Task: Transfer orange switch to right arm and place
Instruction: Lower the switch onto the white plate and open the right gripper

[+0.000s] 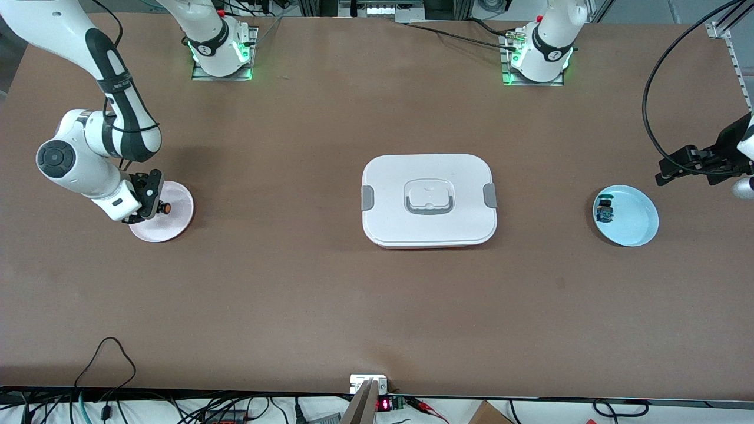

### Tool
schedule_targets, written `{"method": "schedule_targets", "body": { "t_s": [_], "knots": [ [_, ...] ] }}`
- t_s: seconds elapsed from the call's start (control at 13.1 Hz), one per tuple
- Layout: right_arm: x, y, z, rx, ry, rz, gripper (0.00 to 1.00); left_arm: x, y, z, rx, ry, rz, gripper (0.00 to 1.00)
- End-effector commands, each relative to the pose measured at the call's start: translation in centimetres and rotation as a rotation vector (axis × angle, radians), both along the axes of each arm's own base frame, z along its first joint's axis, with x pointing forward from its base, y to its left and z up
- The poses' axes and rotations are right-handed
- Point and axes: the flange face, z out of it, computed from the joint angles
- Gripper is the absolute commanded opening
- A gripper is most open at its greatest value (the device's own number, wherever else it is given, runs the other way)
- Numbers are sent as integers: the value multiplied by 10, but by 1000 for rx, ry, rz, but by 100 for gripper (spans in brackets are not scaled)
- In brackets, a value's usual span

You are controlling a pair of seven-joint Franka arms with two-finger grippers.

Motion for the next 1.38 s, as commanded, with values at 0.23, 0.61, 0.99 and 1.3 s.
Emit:
{"method": "schedule_targets", "body": {
  "t_s": [0.23, 0.61, 0.99, 1.3],
  "knots": [
    [0, -3, -4, 1, -11, 60, 24, -6, -2, 5, -10, 56, 5, 100],
    [0, -1, -5, 3, -12, 62, 100, -7, -10, 6, -11, 61, -3, 100],
    [6, 9, 33, 40, -20, 9, 100, -7, -11, 6, -14, 61, -4, 100],
    [12, 18, 77, 182, -48, -175, 100, -7, -21, 7, -12, 60, -22, 100]
  ]
}}
